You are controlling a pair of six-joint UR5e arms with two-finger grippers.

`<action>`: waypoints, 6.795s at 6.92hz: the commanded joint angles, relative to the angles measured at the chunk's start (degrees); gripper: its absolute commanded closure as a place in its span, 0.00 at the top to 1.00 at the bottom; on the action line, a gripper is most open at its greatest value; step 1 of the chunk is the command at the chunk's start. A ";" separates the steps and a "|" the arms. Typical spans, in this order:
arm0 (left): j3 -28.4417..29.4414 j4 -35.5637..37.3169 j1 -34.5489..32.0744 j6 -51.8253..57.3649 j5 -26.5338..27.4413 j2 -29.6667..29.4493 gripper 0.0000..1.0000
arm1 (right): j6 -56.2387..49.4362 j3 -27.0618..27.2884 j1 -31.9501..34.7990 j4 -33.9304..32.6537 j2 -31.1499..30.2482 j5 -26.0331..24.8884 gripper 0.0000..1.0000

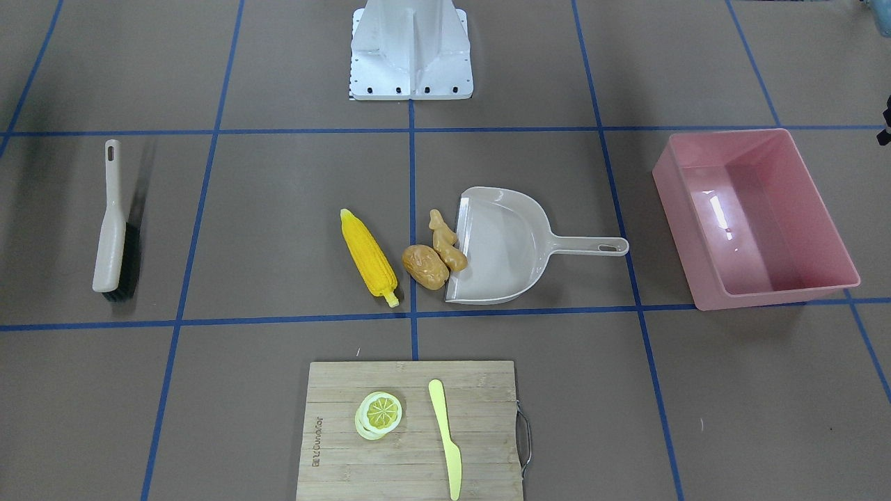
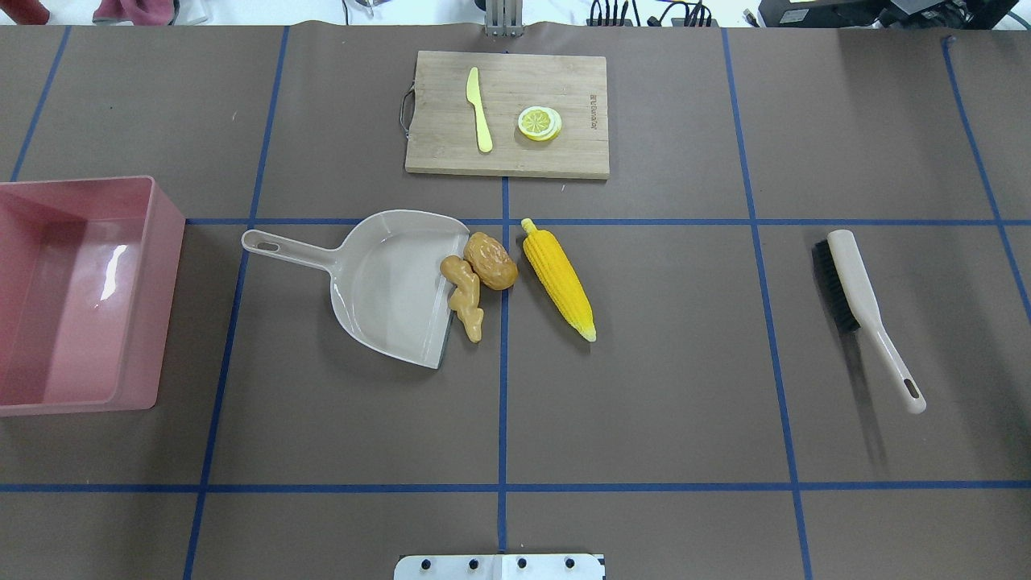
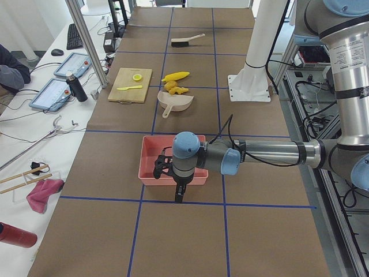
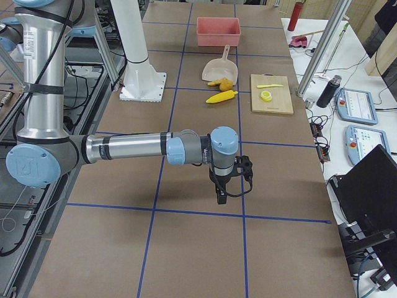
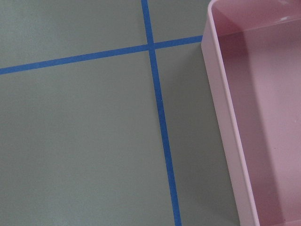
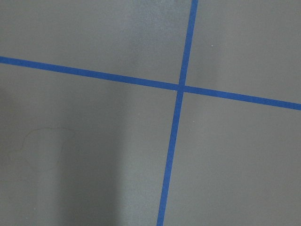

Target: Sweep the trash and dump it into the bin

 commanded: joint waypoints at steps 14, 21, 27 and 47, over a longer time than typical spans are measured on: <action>1.55 -0.09 0.09 0.00 0.38 -0.04 0.99 | 0.88 2.09 0.18 -0.18 -0.97 0.09 1.00; 1.99 -0.09 0.09 0.00 0.29 -0.13 0.99 | 26.63 16.08 -22.00 -0.65 -0.08 -1.71 1.00; 2.08 0.00 0.09 -0.09 0.38 -0.30 0.99 | 43.48 8.17 -33.02 15.20 -0.18 -1.40 1.00; -3.37 6.42 33.74 3.06 5.27 -35.73 0.99 | 40.38 17.66 -39.00 -24.59 21.90 -12.78 0.00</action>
